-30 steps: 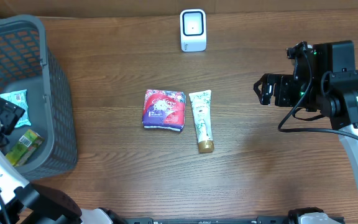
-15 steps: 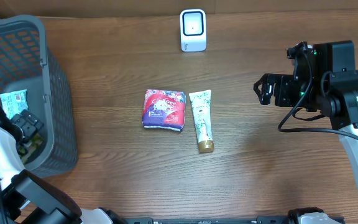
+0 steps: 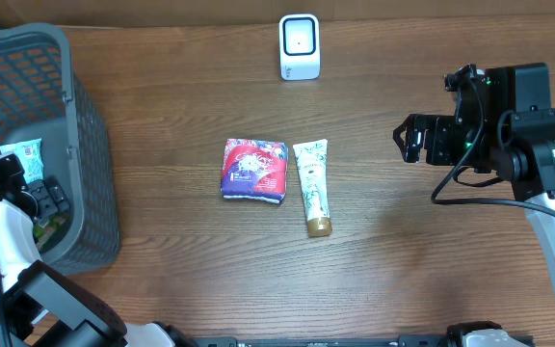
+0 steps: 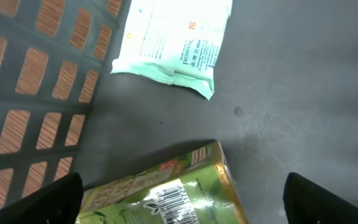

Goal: Scan the item barcode

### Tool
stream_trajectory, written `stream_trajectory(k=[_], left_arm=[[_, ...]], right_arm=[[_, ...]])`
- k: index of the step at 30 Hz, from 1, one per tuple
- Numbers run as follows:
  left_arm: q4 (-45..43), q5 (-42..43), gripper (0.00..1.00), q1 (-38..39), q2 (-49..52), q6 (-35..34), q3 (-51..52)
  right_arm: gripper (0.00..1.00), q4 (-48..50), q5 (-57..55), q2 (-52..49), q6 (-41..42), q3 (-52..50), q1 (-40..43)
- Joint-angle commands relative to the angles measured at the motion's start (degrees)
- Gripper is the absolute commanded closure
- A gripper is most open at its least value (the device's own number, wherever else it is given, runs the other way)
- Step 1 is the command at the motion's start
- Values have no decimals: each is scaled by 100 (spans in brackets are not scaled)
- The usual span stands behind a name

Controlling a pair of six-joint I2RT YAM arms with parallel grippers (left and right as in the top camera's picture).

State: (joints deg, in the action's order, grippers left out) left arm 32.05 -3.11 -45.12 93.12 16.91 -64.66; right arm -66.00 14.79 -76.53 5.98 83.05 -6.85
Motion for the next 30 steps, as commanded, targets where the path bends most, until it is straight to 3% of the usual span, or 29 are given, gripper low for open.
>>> stream_trajectory(k=[1, 9, 15, 25, 30], left_arm=[[122, -28, 4, -20, 107, 708, 55], [258, -50, 2, -24, 291, 1108, 57], [160, -48, 13, -28, 326, 1895, 57], [146, -28, 12, -17, 782, 1711, 57], [22, -24, 24, -17, 780, 1355, 52]], right_arm=[[0, 33, 31, 0, 2, 155, -26], [0, 33, 33, 0, 2, 155, -26], [0, 33, 33, 0, 2, 155, -26], [0, 33, 31, 0, 2, 155, -26], [0, 33, 33, 0, 2, 155, -26]])
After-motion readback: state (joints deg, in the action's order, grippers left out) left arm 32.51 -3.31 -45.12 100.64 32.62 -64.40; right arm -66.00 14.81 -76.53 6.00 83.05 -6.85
